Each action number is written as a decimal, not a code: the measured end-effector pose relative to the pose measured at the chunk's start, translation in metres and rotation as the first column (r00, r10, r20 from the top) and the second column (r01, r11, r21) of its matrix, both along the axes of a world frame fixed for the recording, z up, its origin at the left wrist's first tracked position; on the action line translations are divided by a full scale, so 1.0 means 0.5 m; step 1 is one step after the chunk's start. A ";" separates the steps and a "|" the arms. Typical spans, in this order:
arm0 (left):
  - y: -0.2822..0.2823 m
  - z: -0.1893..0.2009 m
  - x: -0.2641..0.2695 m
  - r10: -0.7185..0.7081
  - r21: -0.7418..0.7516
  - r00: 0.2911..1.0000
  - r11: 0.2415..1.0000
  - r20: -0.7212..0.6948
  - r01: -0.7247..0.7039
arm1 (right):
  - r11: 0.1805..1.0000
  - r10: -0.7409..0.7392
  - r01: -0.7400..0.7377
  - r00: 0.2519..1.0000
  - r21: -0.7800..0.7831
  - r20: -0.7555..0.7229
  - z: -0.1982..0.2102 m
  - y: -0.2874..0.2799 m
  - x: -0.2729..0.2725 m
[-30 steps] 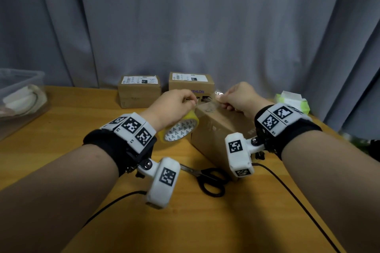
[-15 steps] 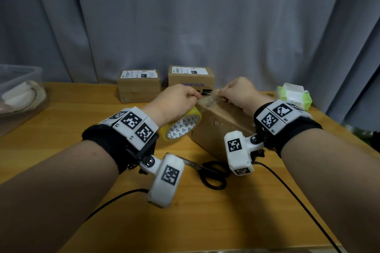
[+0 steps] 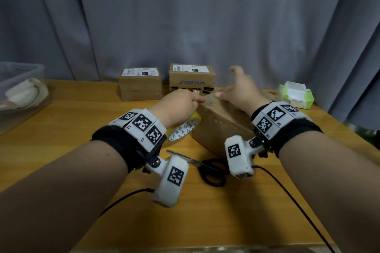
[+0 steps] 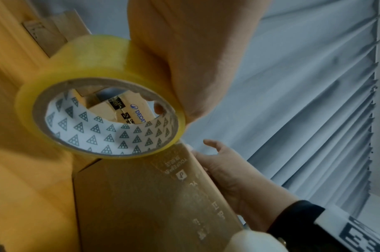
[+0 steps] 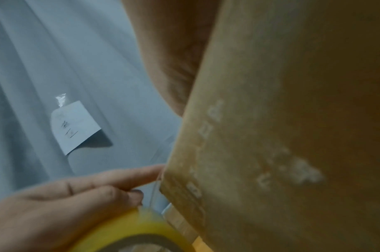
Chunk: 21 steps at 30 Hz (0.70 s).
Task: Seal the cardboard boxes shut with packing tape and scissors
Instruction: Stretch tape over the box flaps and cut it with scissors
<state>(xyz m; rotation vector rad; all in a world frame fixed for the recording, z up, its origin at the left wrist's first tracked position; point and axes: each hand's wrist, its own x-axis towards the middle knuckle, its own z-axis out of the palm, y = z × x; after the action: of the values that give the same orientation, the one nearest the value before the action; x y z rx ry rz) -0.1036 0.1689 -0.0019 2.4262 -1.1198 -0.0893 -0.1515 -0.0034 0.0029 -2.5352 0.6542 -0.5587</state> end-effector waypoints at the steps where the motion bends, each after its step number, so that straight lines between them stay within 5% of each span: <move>1: -0.001 -0.003 0.002 0.000 -0.005 1.000 1.000 -0.006 0.000 | 1.000 -0.006 0.006 1.000 -0.023 -0.007 0.004 -0.003 -0.002; 4: -0.005 -0.007 0.008 0.000 -0.005 1.000 1.000 0.005 0.000 | 0.951 0.172 -0.195 0.978 -0.239 -0.114 0.017 0.008 -0.008; 7: -0.007 -0.003 0.013 -0.027 0.004 0.999 1.000 0.029 0.026 | 0.854 0.400 -0.500 0.810 -0.147 -0.428 0.005 0.032 -0.031; 11: -0.003 -0.002 0.012 -0.033 -0.011 0.999 0.999 0.009 0.033 | 0.901 0.255 -0.401 0.797 -0.164 -0.547 -0.006 0.015 -0.039; 18: 0.026 -0.034 0.019 0.062 -0.241 0.995 0.967 -0.083 -0.080 | 0.969 0.164 -0.234 0.858 -0.085 -0.486 -0.014 0.019 -0.019; 21: 0.030 -0.047 0.003 -0.012 -0.167 1.000 0.986 -0.022 0.008 | 0.965 0.116 -0.220 0.849 -0.145 -0.516 -0.021 0.031 -0.012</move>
<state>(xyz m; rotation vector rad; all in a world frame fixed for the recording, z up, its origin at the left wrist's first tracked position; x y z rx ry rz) -0.1020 0.1840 -0.0252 2.2662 -1.0850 -0.0249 -0.1575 0.0120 -0.0076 -2.9188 0.5552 0.1263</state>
